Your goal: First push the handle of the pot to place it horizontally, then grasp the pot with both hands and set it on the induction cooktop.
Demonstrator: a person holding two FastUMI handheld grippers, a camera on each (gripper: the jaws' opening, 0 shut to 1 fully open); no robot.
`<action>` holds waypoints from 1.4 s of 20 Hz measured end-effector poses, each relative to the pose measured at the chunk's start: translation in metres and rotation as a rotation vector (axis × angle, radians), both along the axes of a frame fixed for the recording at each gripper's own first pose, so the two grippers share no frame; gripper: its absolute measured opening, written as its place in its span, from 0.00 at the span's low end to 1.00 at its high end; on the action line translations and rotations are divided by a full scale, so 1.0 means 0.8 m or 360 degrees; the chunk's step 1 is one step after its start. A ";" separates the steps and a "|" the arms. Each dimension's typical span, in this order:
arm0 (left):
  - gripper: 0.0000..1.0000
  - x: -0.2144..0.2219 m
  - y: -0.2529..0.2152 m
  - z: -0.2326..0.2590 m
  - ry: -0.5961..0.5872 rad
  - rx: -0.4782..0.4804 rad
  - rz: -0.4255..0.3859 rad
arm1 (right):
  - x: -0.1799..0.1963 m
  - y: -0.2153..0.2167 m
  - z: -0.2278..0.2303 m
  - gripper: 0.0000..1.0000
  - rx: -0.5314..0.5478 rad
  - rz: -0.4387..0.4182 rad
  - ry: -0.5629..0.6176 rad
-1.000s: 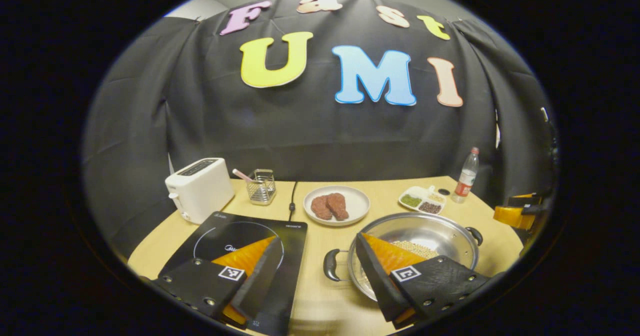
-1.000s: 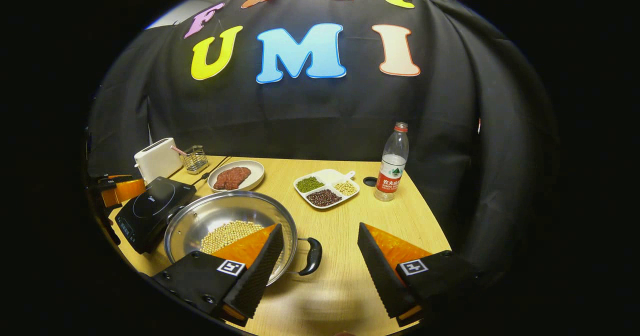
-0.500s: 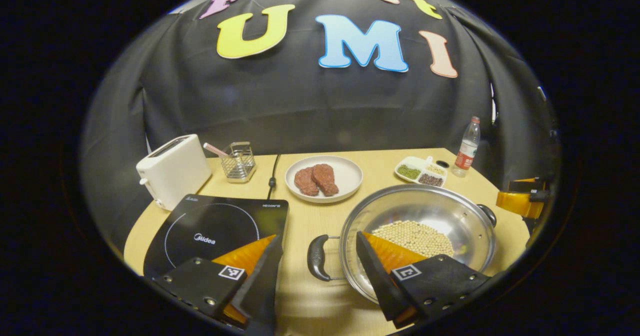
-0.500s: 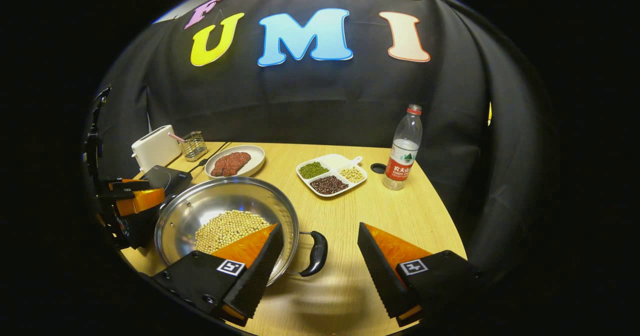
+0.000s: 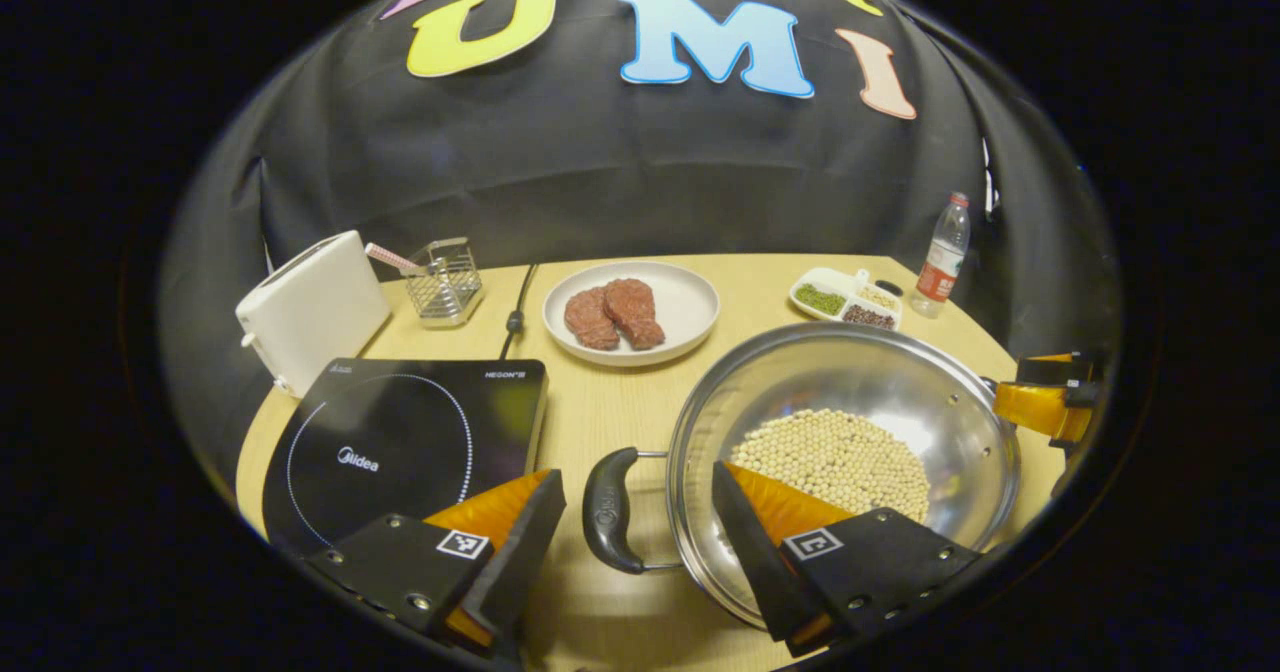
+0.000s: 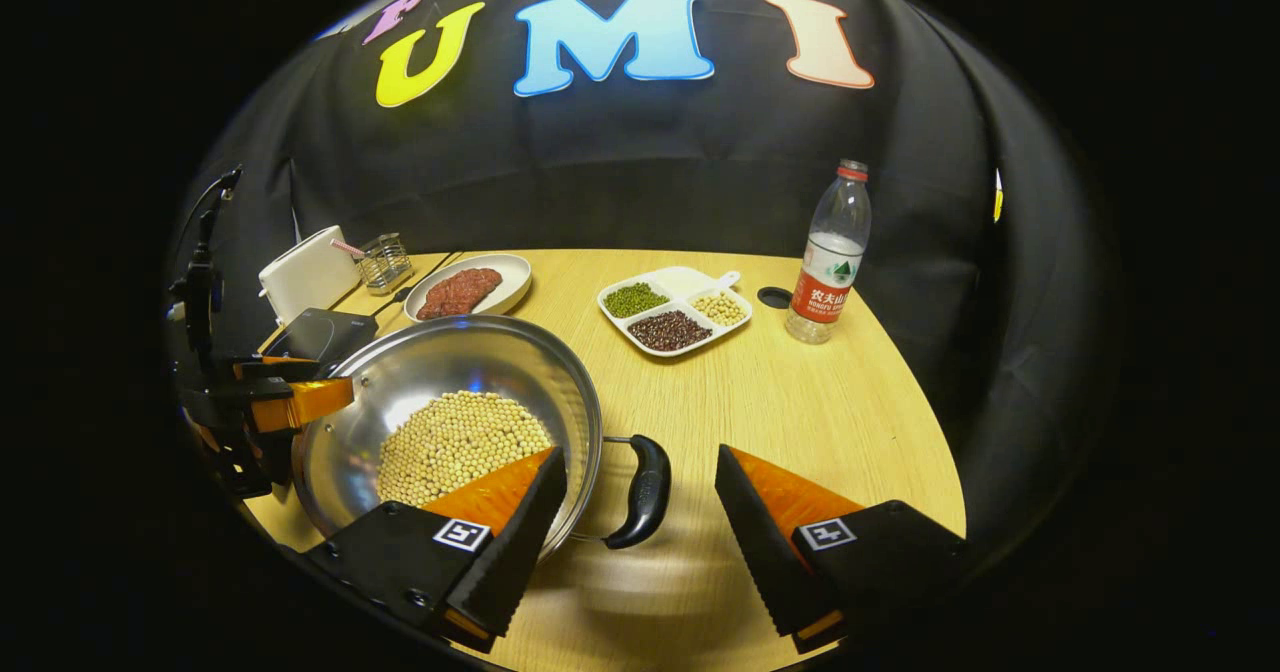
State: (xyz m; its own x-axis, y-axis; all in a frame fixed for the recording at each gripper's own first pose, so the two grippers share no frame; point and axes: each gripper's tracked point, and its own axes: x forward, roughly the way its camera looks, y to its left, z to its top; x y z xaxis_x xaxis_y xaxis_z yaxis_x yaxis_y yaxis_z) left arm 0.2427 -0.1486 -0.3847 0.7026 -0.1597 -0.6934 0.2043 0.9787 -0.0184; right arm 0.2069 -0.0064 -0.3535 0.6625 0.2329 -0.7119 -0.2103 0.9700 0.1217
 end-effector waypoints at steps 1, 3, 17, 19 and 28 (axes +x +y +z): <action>0.89 0.002 0.000 -0.008 0.0013 0.0012 -0.0001 | -0.001 0.001 -0.005 0.96 0.0005 -0.0004 0.0019; 0.89 0.003 0.002 -0.016 0.0039 0.0029 0.0002 | -0.001 0.003 -0.014 0.96 0.0040 -0.0019 0.0065; 0.73 -0.005 -0.008 -0.047 0.0153 0.0038 0.0001 | 0.002 0.022 -0.037 0.60 0.0197 -0.0098 0.0233; 0.70 -0.007 -0.008 -0.047 0.0165 0.0025 0.0012 | 0.001 0.023 -0.036 0.57 0.0192 -0.0097 0.0230; 0.54 -0.001 -0.008 -0.034 0.0144 -0.0056 0.0067 | -0.001 0.022 -0.030 0.39 0.0184 -0.0106 0.0243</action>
State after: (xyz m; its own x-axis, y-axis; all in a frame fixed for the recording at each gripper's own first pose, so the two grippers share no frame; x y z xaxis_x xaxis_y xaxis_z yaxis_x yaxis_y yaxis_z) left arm 0.2423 -0.1547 -0.4115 0.6438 -0.1570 -0.7489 0.1592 0.9848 -0.0697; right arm 0.2064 0.0109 -0.3778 0.5658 0.2782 -0.7762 -0.1165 0.9589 0.2588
